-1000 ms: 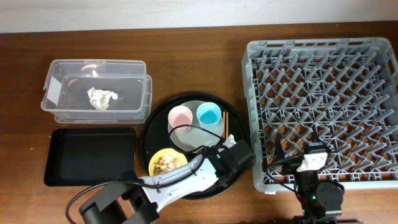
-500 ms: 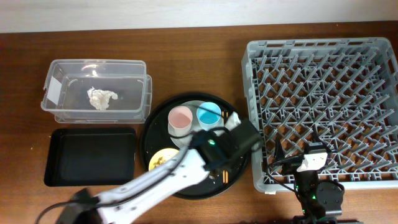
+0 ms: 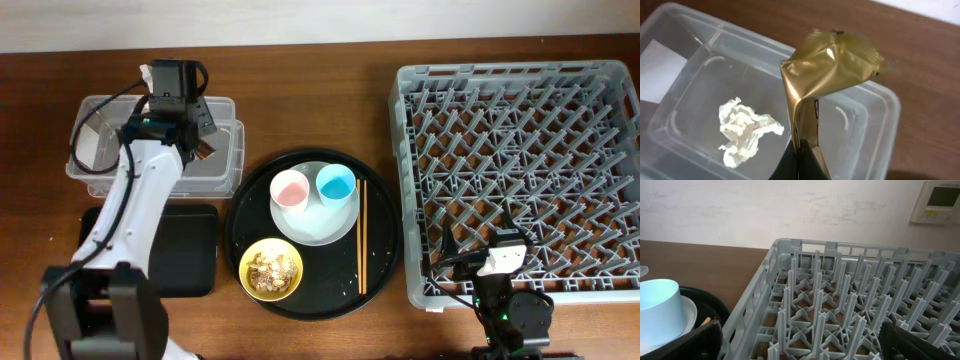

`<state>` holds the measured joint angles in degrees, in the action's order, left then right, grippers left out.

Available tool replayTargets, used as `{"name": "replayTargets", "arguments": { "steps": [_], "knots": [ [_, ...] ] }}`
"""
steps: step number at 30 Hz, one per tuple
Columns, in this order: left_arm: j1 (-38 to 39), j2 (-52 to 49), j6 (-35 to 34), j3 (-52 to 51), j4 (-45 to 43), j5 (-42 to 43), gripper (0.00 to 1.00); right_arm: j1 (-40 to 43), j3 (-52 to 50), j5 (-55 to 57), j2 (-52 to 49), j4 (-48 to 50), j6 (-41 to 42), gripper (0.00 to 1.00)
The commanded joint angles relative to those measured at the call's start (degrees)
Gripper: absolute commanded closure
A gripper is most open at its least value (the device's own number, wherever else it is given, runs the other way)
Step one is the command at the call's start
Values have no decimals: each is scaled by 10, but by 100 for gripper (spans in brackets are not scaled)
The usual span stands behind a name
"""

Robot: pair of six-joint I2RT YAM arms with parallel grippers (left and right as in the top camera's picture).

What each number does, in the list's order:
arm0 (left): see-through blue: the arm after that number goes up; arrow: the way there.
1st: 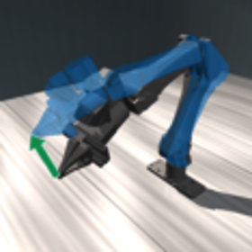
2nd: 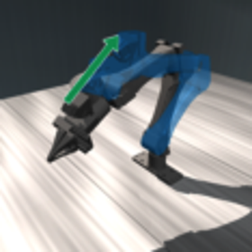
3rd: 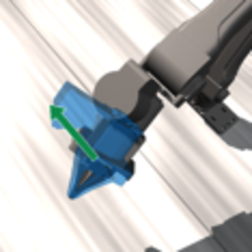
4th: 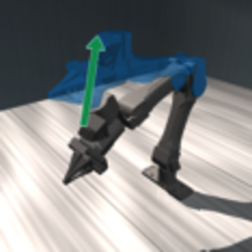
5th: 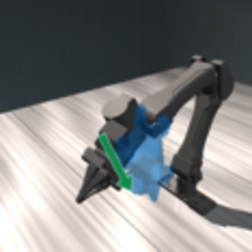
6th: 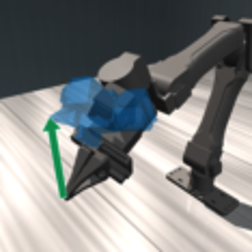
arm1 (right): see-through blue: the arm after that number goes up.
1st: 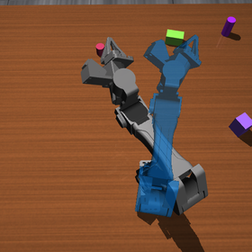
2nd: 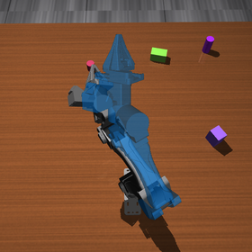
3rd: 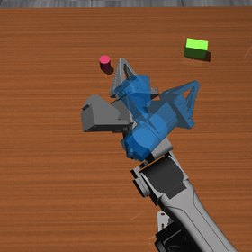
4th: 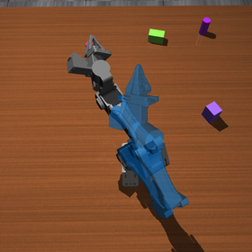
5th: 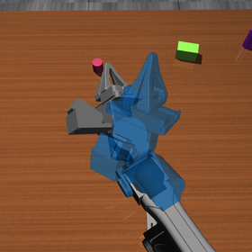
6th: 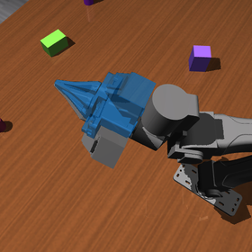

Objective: Sort waste into correct bins and load items into the dishwasher rack
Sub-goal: 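Carry the gold wrapper with the left gripper into the clear bin, then reach the left gripper to the yellow bowl and grasp its rim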

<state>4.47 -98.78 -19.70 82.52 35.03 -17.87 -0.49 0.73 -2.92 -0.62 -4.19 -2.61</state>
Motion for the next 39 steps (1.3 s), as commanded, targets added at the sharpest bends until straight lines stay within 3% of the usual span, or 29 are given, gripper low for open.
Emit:
{"name": "replayTargets", "arguments": {
  "steps": [1, 2, 4, 7, 9, 12, 13, 16, 21, 28, 32, 35, 38, 39],
  "knots": [
    [-4, -21, -3, 6, -13, 5, 69, 2, -4, -5, 4, 0, 0, 2],
    [-4, -21, -3, 6, -14, 5, 42, 2, -4, -5, 4, 0, 0, 2],
    [-4, -21, -2, 6, -16, 5, 35, 2, -4, -5, 4, 0, 0, 1],
    [8, 19, 1, 17, 22, 36, 34, 2, -4, -5, 4, 0, 0, 2],
    [39, 79, 1, 17, 113, 145, 35, 2, -4, -5, 4, 0, 0, 2],
    [142, 142, 0, 17, 288, 190, 69, 2, -4, -5, 4, 0, 0, 2],
    [205, 141, 0, 10, 341, 190, 72, 2, -4, -5, 4, 0, 0, 2],
    [284, 141, -28, -28, 366, 194, 72, 2, -4, -5, 4, 0, 0, 2],
    [413, 141, -94, -191, 259, 194, 67, 2, -4, -5, 4, 0, 0, 2],
    [419, 141, -131, -341, 103, 151, 66, 2, -4, -5, 4, 0, 0, 2],
    [419, 141, -133, -367, 48, 134, 66, 2, -4, -5, 4, 0, 0, 2],
    [419, 136, -133, -367, 47, 131, 76, 2, -4, -5, 4, 0, 0, 2],
    [419, 118, -133, -367, 44, 131, 77, 2, -4, -5, 4, -1, 0, 2],
    [419, 113, -133, -367, 43, 131, 83, 2, -4, -5, 4, 0, 0, 2]
  ]
}}
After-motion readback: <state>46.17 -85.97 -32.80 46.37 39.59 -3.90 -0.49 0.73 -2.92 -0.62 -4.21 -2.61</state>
